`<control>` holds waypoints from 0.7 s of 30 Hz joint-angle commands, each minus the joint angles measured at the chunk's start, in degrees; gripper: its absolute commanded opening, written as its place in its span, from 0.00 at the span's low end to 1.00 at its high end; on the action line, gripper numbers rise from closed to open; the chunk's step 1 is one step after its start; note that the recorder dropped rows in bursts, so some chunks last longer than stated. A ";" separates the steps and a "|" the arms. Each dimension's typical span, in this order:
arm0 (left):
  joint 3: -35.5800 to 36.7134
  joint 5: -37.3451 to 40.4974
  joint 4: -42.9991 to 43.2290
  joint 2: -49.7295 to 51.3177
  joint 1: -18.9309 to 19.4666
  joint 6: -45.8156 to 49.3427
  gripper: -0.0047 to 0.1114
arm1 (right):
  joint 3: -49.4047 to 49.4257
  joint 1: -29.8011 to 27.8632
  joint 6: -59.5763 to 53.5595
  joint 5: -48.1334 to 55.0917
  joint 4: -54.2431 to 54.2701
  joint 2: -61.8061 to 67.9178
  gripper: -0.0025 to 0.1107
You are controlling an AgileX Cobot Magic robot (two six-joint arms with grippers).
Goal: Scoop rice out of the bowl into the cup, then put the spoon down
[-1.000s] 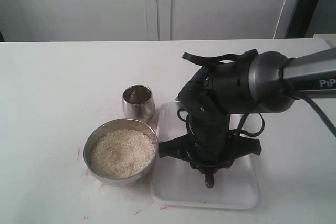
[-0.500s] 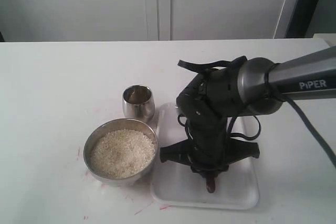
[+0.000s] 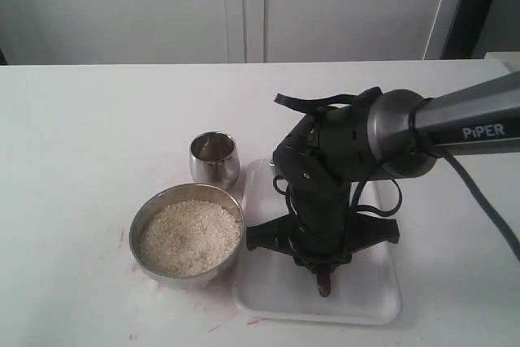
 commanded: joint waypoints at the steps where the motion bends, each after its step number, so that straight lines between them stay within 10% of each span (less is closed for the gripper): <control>1: -0.33 -0.34 -0.64 -0.05 -0.06 -0.08 0.16 | -0.11 -0.37 -0.52 0.00 -0.98 -0.29 0.12; 8: -0.33 -0.34 -0.64 -0.05 -0.06 -0.08 0.16 | -0.11 -0.37 -0.52 0.20 -0.98 -2.36 0.36; 21: -0.33 -0.34 -0.64 -0.05 -0.06 -0.08 0.16 | 0.24 -0.37 -11.43 8.11 -0.83 -13.62 0.32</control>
